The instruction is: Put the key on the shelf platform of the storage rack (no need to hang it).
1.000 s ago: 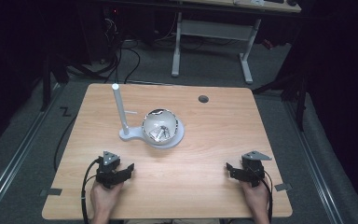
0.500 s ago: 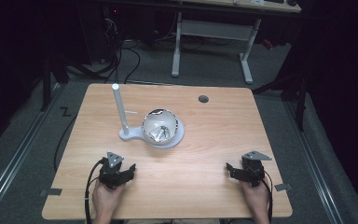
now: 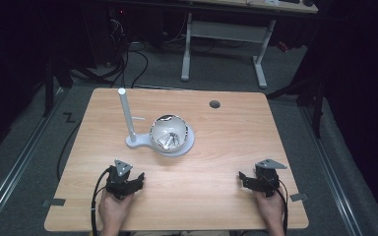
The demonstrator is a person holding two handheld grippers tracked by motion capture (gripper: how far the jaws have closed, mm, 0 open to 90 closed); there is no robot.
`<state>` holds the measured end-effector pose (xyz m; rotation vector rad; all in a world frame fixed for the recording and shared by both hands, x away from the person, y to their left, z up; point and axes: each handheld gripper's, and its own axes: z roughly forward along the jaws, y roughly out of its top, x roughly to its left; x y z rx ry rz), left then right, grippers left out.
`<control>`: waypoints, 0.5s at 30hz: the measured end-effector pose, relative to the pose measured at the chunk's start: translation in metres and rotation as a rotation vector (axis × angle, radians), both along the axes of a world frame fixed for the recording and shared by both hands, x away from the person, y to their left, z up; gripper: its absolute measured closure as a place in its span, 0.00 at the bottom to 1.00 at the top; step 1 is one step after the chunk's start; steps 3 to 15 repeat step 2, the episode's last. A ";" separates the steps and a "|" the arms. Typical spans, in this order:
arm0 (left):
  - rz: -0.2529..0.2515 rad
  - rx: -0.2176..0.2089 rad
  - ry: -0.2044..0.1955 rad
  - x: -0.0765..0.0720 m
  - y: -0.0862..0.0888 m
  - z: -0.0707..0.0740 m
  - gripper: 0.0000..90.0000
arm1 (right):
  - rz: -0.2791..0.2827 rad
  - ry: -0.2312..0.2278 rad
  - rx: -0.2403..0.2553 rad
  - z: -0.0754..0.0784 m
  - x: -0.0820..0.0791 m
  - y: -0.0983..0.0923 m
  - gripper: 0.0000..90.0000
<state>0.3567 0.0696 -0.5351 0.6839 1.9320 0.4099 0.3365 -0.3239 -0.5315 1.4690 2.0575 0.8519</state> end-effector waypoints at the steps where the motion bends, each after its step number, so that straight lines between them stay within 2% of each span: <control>1: 0.001 -0.001 0.000 0.000 0.000 0.000 0.36 | 0.000 0.000 0.000 0.000 0.000 0.000 0.28; 15: 0.000 0.000 0.000 0.000 0.000 0.000 0.36 | 0.000 0.000 0.000 0.000 0.000 0.000 0.28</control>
